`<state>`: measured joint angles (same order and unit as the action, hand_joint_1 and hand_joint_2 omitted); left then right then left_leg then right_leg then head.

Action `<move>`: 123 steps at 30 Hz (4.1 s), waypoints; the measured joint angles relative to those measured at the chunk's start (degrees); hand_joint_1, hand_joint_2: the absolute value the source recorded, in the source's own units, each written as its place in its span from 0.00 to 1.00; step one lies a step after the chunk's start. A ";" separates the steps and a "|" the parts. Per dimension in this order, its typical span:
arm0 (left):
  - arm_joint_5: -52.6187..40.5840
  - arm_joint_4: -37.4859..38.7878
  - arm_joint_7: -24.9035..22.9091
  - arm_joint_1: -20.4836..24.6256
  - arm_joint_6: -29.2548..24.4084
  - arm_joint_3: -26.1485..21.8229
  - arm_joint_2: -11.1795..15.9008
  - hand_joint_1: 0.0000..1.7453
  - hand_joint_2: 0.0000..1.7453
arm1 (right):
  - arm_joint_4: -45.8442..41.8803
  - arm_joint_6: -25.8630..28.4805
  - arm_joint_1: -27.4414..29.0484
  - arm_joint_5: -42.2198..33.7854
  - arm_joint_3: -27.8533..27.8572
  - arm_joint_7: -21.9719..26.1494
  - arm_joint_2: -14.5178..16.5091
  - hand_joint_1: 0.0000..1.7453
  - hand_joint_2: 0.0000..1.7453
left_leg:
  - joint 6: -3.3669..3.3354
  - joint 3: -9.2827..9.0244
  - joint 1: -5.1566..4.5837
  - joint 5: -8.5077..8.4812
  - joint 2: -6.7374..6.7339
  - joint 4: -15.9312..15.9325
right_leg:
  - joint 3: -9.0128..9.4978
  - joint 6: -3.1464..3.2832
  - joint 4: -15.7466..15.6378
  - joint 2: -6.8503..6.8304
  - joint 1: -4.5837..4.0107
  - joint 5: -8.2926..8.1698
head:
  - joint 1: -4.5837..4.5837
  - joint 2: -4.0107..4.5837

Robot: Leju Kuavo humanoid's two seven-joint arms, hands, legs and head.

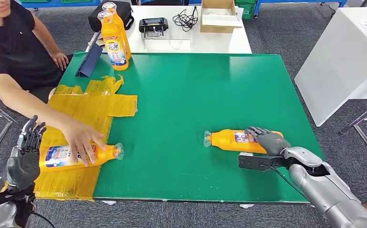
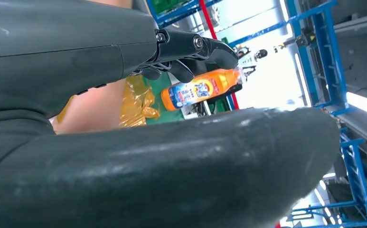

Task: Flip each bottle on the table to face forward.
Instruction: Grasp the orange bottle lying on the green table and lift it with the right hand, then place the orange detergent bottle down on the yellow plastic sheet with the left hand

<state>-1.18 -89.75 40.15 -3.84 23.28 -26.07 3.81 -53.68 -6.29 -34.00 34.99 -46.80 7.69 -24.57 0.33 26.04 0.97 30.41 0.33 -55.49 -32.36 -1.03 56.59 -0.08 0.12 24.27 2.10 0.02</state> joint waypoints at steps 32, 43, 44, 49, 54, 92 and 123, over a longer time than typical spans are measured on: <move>-0.61 7.13 -0.02 10.16 -1.80 6.69 -1.19 0.00 0.00 | 25.63 -3.11 -6.35 6.84 -2.09 -0.13 10.24 1.00 1.00 | 0.00 -1.41 0.06 0.16 -0.02 0.03 | 1.38 0.00 -0.34 0.06 -0.20 0.03 | -0.02 0.00; 2.50 7.65 -0.93 7.02 1.95 7.39 -3.39 0.00 0.00 | 3.43 8.04 11.14 -22.26 19.24 17.71 20.85 1.00 1.00 | 0.11 -0.81 0.37 0.38 -0.56 0.04 | 0.68 -0.01 -0.28 0.73 -0.31 0.00 | 0.07 0.00; 2.62 7.56 -1.03 6.73 1.92 7.59 -3.60 0.00 0.00 | 1.23 7.79 12.51 -22.41 20.75 17.49 21.68 1.00 1.00 | 0.12 -0.61 0.37 0.29 -0.38 0.04 | 0.52 -0.01 -0.27 0.54 -0.33 0.01 | 0.06 0.00; 3.01 7.37 -1.11 5.73 1.81 7.78 -3.96 0.00 0.00 | -4.90 6.63 15.83 -22.69 26.95 18.42 23.53 1.00 1.00 | 0.14 -0.25 0.37 0.17 -0.17 0.05 | 0.32 0.00 -0.23 0.29 -0.34 0.01 | 0.00 0.00; 4.28 6.04 -1.84 4.70 2.59 8.56 -4.86 0.00 0.50 | -9.61 4.14 17.85 -25.06 30.26 20.54 25.64 1.00 1.00 | 0.12 -0.16 0.29 0.20 -0.21 0.05 | 0.20 -0.01 -0.24 0.34 -0.26 0.01 | 0.01 0.00; 2.68 -4.21 -8.24 0.45 -7.83 30.53 -10.06 0.00 1.00 | 7.81 5.79 6.76 -16.04 4.25 12.09 45.26 1.00 1.00 | 0.14 -0.08 0.27 0.18 -0.26 0.06 | 0.03 0.00 -0.15 0.39 -0.25 0.01 | 0.00 0.00; 14.57 3.04 -14.27 3.35 -1.57 29.15 -7.66 1.00 1.00 | 15.66 8.19 2.55 -25.53 -9.07 9.09 45.25 1.00 1.00 | 0.15 -0.05 0.26 0.18 -0.35 0.06 | -0.03 0.00 -0.15 0.44 -0.25 0.01 | -0.01 0.00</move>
<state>13.39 -86.71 25.88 -0.49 21.71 3.08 -3.85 -38.02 1.90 -31.45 9.46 -55.87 16.78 20.68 0.48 25.99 1.22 30.59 -0.01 -55.43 -32.39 -1.02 56.44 0.36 -0.13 24.27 2.09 0.02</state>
